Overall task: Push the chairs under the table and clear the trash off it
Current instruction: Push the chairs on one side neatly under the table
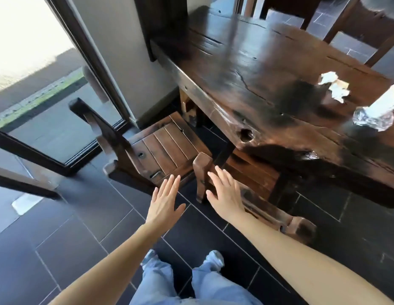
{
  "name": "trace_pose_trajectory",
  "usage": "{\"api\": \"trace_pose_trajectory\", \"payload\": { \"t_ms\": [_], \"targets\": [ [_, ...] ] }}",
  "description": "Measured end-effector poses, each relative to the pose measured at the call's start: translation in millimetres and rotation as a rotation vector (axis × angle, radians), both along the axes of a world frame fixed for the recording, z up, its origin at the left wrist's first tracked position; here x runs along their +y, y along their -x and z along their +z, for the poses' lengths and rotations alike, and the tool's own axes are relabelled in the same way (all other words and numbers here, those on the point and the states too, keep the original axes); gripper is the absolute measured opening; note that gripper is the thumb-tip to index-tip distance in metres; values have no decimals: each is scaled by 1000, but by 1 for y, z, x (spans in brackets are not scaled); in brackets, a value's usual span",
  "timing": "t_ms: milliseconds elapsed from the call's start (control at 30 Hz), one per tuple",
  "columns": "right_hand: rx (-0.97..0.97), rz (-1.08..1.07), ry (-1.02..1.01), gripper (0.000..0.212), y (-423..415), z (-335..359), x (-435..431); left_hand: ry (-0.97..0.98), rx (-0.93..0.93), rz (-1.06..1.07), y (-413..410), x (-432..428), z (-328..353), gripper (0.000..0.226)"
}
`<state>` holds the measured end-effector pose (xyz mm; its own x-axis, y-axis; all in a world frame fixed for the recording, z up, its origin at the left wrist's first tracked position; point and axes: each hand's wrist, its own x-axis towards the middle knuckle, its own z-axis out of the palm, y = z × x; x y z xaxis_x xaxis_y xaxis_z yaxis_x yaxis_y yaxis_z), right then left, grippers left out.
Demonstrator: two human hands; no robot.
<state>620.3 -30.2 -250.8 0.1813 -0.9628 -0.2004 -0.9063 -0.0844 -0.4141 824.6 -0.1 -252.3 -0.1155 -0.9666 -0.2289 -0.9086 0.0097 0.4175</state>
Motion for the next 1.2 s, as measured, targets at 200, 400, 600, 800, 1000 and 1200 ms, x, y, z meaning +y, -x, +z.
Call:
{"api": "trace_pose_trajectory", "payload": {
  "t_ms": [200,400,600,800,1000,1200],
  "targets": [
    [19,61,35,57,-78,18,-17,179,10,-32,-67,-23,35,89],
    [31,93,65,61,-193,36,-27,200,-101,-93,-170,-48,54,98],
    [-21,161,20,58,-283,31,-32,93,-145,-35,-276,-53,43,113],
    [-37,148,-19,57,-322,23,-48,88,-157,-44,-317,-77,39,109],
    [-41,129,-117,61,-341,11,-98,104,-168,-65,-336,-135,35,106],
    [236,296,-258,55,-355,-24,-100,60,-208,-144,-352,-204,30,106]
  ]
}}
